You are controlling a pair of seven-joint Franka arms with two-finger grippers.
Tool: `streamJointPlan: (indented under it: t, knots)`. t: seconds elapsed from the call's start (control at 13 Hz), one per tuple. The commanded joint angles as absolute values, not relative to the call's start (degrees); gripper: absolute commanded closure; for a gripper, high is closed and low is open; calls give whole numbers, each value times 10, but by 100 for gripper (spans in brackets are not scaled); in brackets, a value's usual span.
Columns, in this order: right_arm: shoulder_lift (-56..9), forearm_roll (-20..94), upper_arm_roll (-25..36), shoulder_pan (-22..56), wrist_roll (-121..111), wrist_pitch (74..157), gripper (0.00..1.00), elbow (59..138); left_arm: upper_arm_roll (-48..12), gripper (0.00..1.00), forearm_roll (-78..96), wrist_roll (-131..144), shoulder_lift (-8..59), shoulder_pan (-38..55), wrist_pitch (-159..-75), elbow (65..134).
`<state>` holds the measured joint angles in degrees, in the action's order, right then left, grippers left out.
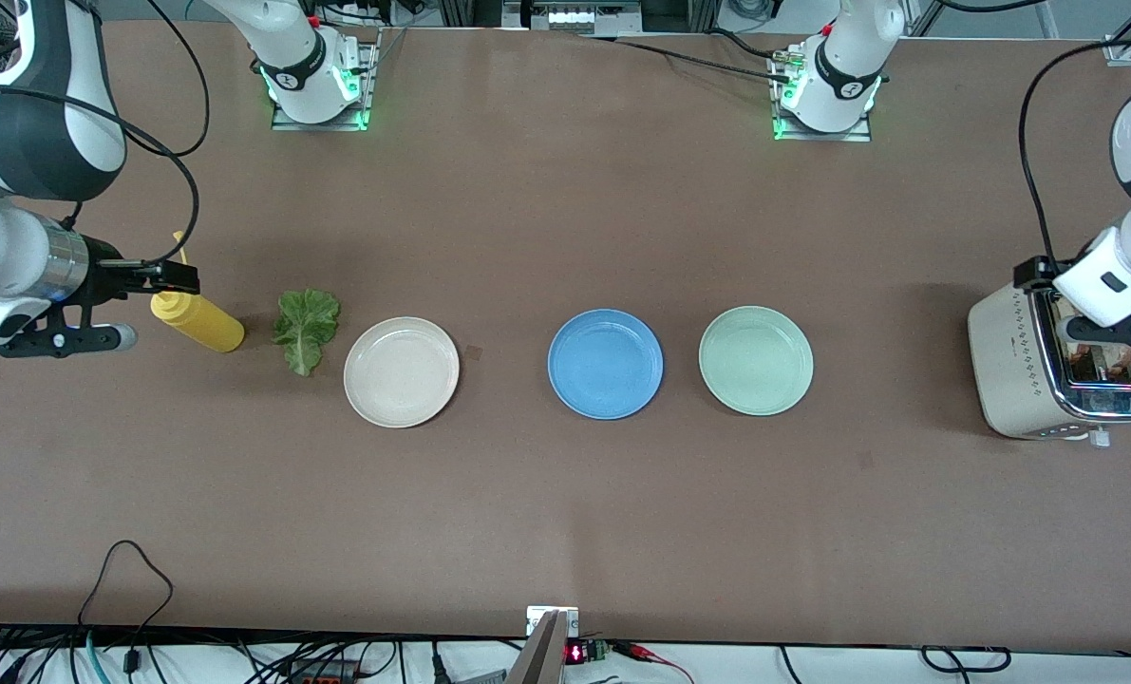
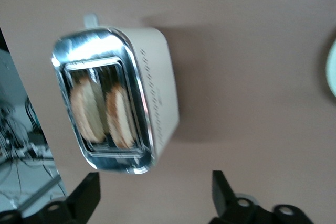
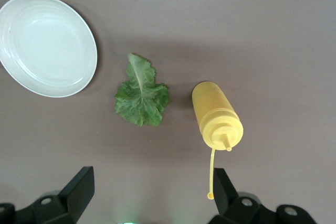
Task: Make sandwich in blue plate with both arms
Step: 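Grasp a toaster bread slice with the left gripper while the right gripper grasps lettuce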
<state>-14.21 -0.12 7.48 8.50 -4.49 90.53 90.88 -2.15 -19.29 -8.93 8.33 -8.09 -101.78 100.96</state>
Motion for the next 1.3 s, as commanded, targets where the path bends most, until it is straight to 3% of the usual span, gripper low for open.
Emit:
streamJointPlan:
  t: [0.0,0.15,0.38,0.54,0.69,1.07,1.23]
  knots:
    - [-141,0,74,87,-40,885,0,914,-24,17,-205,-120,76,-133,-1133,1089]
    - [-141,0,73,85,-40,886,0,918,-25,34,-205,-129,78,-158,-1169,1127]
    - [-136,1,73,89,-39,911,0,944,-24,42,-205,-133,84,-184,-1242,1164]
    - [-127,0,73,92,-39,963,0,985,-25,55,-205,-133,85,-189,-1242,1169]
    - [-114,-4,73,109,-40,1016,0,1032,-24,60,-205,-141,92,-194,-1245,1169]
    - [-95,-4,73,132,-40,1261,0,1211,-25,96,-204,-144,95,-197,-1239,1162]
    - [-101,-4,73,134,-40,1371,0,1274,-32,99,-204,-158,91,-196,-1227,1147]
